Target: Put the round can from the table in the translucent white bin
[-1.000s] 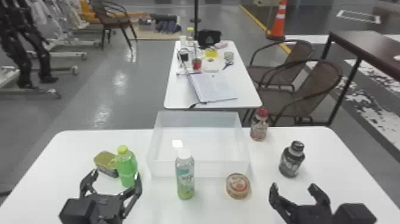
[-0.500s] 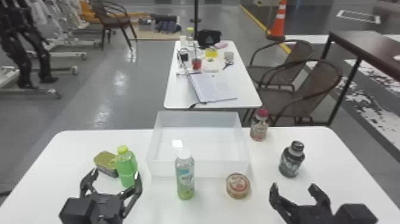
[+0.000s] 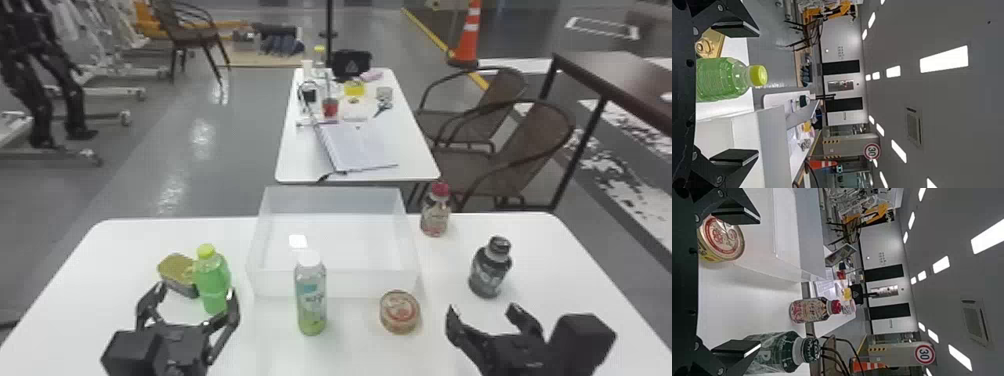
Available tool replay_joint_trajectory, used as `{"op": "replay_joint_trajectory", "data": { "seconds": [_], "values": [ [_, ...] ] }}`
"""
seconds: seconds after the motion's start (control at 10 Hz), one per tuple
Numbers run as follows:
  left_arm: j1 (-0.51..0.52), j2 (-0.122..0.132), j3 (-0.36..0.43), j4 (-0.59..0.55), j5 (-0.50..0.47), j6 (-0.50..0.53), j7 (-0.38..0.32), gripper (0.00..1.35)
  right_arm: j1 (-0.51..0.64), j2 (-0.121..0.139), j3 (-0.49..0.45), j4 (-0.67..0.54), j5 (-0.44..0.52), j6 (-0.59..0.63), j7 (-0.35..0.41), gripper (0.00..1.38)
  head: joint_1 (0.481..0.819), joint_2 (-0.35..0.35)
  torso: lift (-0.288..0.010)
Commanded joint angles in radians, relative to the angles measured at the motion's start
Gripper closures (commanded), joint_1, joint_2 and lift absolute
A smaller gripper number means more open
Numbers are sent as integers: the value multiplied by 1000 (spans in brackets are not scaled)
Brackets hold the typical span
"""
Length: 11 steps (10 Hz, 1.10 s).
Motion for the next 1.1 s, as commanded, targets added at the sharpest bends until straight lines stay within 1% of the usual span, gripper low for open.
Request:
{"op": "replay_joint_trajectory", "data": {
  "seconds": [0.0, 0.1, 0.2, 0.3, 0.4, 0.5, 0.7, 1.0],
  "values": [
    [-1, -3, 0, 0, 0, 0, 0, 214, -30, -8, 0, 3, -13, 100, 20, 190, 549, 0, -100],
    [-1, -3, 0, 0, 0, 0, 0, 214, -57, -9, 0, 17, -20, 158, 50, 199, 549, 0, -100],
    [-1, -3, 0, 1, 0, 0, 0, 214, -90, -17, -2, 57, -36, 185, 107, 199, 549, 0, -100],
    [-2, -3, -2, 1, 2, 0, 0, 214, -124, -22, 0, 104, -50, 185, 156, 199, 549, 0, -100],
    [-4, -3, -3, 3, 3, 2, 0, 214, -147, -22, 2, 133, -27, 180, 178, 199, 549, 0, -100],
    [-5, -3, -3, 5, 3, 0, 0, 214, -165, -19, 3, 159, -13, 175, 181, 199, 549, 0, -100],
    [-8, -3, -3, 9, 6, 0, 0, 214, -225, -14, 3, 271, -1, 142, 219, 199, 549, 0, -100],
    [-24, -3, -11, 24, 9, -1, -1, 214, -294, -8, 6, 368, 36, 126, 259, 199, 549, 0, -100]
  ]
}}
